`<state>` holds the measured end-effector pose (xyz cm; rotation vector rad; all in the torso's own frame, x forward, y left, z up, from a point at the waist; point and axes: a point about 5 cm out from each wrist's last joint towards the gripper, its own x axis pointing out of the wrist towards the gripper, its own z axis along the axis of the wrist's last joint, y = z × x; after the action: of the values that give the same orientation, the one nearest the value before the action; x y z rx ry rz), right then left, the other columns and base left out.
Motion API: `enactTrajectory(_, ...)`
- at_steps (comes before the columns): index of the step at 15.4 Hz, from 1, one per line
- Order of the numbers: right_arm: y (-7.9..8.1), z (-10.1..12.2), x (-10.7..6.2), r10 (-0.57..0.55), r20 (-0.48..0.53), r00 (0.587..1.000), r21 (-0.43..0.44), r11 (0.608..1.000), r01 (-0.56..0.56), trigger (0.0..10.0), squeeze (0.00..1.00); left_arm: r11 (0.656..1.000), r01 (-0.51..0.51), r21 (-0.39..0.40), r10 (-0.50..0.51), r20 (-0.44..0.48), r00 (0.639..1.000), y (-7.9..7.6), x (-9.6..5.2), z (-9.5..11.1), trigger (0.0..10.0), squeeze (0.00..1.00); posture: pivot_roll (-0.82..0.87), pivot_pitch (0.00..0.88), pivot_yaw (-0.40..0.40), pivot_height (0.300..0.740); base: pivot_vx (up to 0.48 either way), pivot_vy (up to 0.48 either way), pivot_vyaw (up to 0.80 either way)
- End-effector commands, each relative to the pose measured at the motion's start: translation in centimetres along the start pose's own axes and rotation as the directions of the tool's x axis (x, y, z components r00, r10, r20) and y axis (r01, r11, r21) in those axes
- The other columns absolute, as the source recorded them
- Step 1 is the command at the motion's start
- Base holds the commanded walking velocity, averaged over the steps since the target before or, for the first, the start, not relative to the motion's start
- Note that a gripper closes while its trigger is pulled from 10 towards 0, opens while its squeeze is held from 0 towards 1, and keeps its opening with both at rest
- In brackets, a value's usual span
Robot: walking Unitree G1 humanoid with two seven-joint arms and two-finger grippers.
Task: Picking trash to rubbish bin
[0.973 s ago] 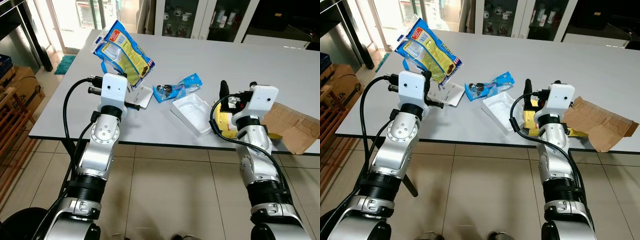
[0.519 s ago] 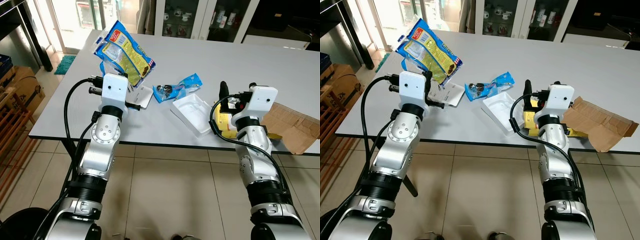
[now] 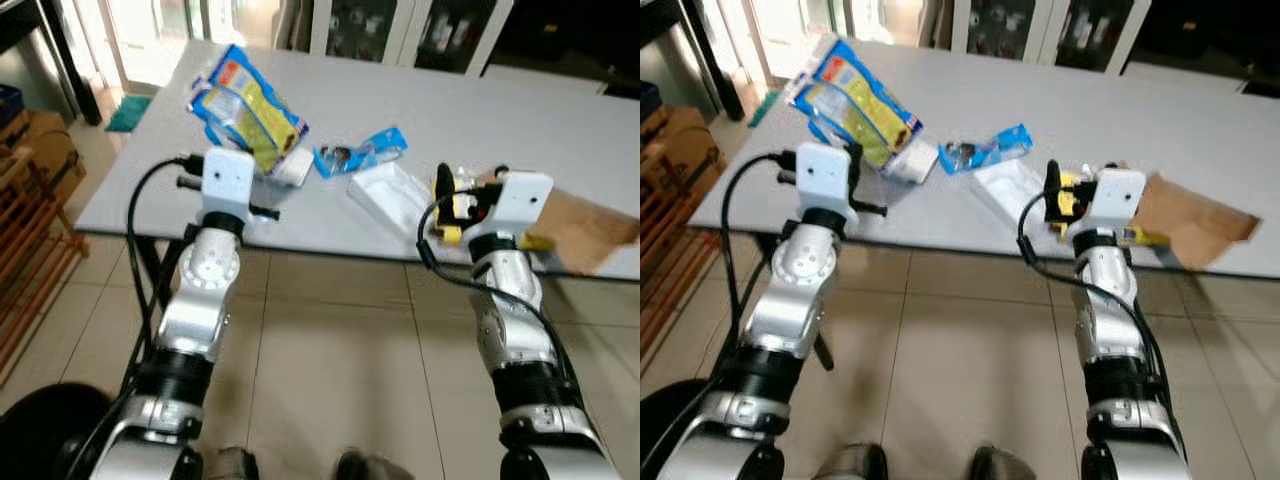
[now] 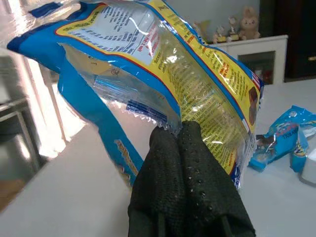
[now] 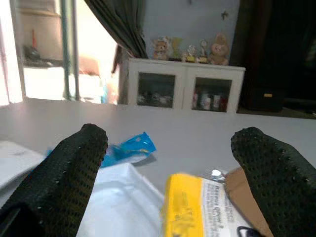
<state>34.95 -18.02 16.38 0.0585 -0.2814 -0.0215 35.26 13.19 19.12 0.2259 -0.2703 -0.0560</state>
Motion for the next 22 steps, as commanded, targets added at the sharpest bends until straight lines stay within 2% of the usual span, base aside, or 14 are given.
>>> enactTrajectory(1,-0.4,-0.1,0.0,-0.009,-0.009,1.000,0.006,1.000,0.009,10.0,0.00,1.000,0.012,-0.003,-0.012,-0.005,1.000,-0.5,0.0,0.0,10.0,0.00,-0.03,0.052,-0.079,0.740,-0.277,0.000,0.00)
enactTrajectory(11,-0.3,-0.5,-0.1,0.002,-0.037,0.999,0.008,1.000,-0.002,10.0,0.00,1.000,0.009,-0.001,-0.009,-0.013,1.000,-0.4,0.1,-0.1,10.0,0.00,-0.03,0.061,-0.080,0.740,-0.275,0.000,0.00)
enactTrajectory(14,-0.2,-0.8,-0.3,0.008,-0.050,0.999,0.007,1.000,-0.008,10.0,0.00,1.000,-0.001,0.021,0.002,-0.039,0.999,-0.3,0.1,-0.5,10.0,0.00,-0.04,0.064,-0.081,0.740,0.000,0.000,0.00)
enactTrajectory(16,-0.1,-1.3,-0.4,0.012,-0.075,0.997,0.006,1.000,-0.011,10.0,0.00,1.000,-0.002,-0.008,0.002,-0.058,0.998,-0.3,0.0,-1.0,10.0,0.00,-0.03,0.069,-0.084,0.740,0.000,0.000,0.00)
enactTrajectory(18,-0.2,-2.2,-0.8,0.006,-0.116,0.993,0.025,1.000,-0.003,10.0,0.00,1.000,0.017,-0.024,-0.019,-0.104,0.994,-0.5,-0.4,-2.3,10.0,0.00,-0.03,0.073,-0.088,0.740,0.000,0.000,0.00)
enactTrajectory(19,-0.5,-3.7,-1.4,0.000,-0.190,0.982,0.027,1.000,0.005,10.0,0.00,0.998,0.046,-0.045,-0.054,-0.194,0.980,-0.7,-1.1,-4.5,10.0,0.00,-0.03,0.075,-0.089,0.740,0.000,0.000,0.00)
enactTrajectory(21,-0.8,-4.8,-1.9,-0.012,-0.242,0.970,0.027,0.999,0.020,10.0,0.00,0.997,0.043,-0.068,-0.059,-0.246,0.968,-0.6,-1.7,-5.9,10.0,0.00,-0.03,0.076,-0.089,0.740,0.000,0.000,0.00)
enactTrajectory(22,-1.4,-6.9,-3.3,-0.021,-0.343,0.939,0.039,0.999,0.037,10.0,0.00,0.996,0.042,-0.073,-0.064,-0.340,0.938,-0.3,-3.0,-8.4,10.0,0.00,-0.03,0.079,-0.088,0.740,0.000,0.000,0.00)
